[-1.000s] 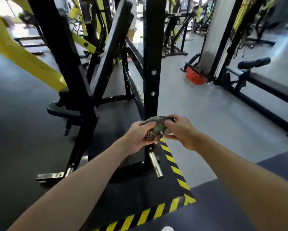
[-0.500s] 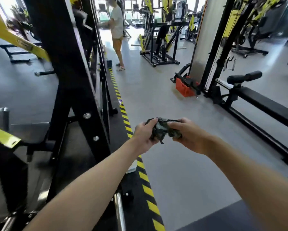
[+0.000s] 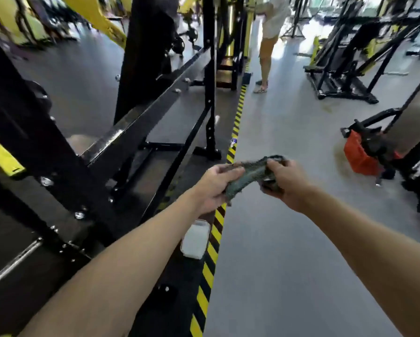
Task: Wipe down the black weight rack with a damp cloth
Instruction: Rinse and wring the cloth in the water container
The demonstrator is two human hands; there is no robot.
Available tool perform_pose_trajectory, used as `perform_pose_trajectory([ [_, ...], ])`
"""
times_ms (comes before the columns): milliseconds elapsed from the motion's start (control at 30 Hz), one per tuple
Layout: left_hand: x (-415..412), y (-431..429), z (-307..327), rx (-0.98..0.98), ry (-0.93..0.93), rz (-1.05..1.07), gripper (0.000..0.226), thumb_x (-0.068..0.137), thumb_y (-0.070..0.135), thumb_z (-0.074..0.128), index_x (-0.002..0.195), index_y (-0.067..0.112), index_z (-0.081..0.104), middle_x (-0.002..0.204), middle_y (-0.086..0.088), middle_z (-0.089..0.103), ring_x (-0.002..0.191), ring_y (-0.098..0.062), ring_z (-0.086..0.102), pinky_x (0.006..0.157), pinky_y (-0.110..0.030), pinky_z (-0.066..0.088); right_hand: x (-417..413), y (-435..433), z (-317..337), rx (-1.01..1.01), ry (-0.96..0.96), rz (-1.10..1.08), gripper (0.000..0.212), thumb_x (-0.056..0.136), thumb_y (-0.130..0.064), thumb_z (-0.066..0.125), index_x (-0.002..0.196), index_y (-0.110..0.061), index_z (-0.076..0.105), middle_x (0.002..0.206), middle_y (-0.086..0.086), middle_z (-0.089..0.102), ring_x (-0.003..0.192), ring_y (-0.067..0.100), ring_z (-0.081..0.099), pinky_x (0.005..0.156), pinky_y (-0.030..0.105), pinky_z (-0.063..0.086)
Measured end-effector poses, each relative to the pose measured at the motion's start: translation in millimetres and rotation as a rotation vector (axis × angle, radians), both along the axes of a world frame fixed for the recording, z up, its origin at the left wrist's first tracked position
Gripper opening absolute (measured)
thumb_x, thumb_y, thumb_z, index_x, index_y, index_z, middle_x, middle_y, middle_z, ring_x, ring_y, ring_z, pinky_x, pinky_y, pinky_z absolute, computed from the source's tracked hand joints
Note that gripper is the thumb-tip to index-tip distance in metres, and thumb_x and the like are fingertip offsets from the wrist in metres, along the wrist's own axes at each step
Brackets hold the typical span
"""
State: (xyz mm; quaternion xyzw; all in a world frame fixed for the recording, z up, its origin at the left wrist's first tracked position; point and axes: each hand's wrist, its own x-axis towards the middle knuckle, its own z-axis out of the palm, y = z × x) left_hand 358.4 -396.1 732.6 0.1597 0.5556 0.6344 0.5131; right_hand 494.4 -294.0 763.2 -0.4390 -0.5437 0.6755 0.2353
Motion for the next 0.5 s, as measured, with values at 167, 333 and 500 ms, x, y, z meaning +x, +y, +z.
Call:
perform_pose_trajectory([
  [167,-63,42,-34,-0.119,0.104,0.298,0.017,0.096,0.0,0.058,0.096,0.017,0.06,0.102,-0.015,0.066,0.08,-0.025,0.063,0.066,-0.034,0.05,-91,68,-35,-0.011,-0.097,0.232,0.007,0.1,-0.006,0.045,0.097,-0.006,0.051,0.093,0.018,0.058,0.07,0.028,0.057,0.069,0.04,0.059],
  [333,-141,89,-88,-0.081,-0.119,0.498,0.016,0.101,0.004,0.047,0.108,0.003,0.061,0.108,-0.024,0.066,0.086,-0.034,0.064,0.066,-0.045,0.06,-197,127,-86,0.045,-0.209,0.467,0.008,0.099,-0.008,0.045,0.096,-0.013,0.05,0.096,0.017,0.059,0.06,0.022,0.057,0.052,0.032,0.048],
  [500,-191,99,-110,-0.218,-0.124,0.725,0.023,0.098,0.007,0.058,0.119,0.0,0.052,0.108,-0.019,0.05,0.062,-0.021,0.045,0.04,-0.022,0.034,-273,156,-103,0.0,-0.258,0.674,0.02,0.101,-0.014,0.05,0.117,-0.024,0.058,0.099,0.007,0.061,0.072,0.02,0.064,0.055,0.03,0.051],
])
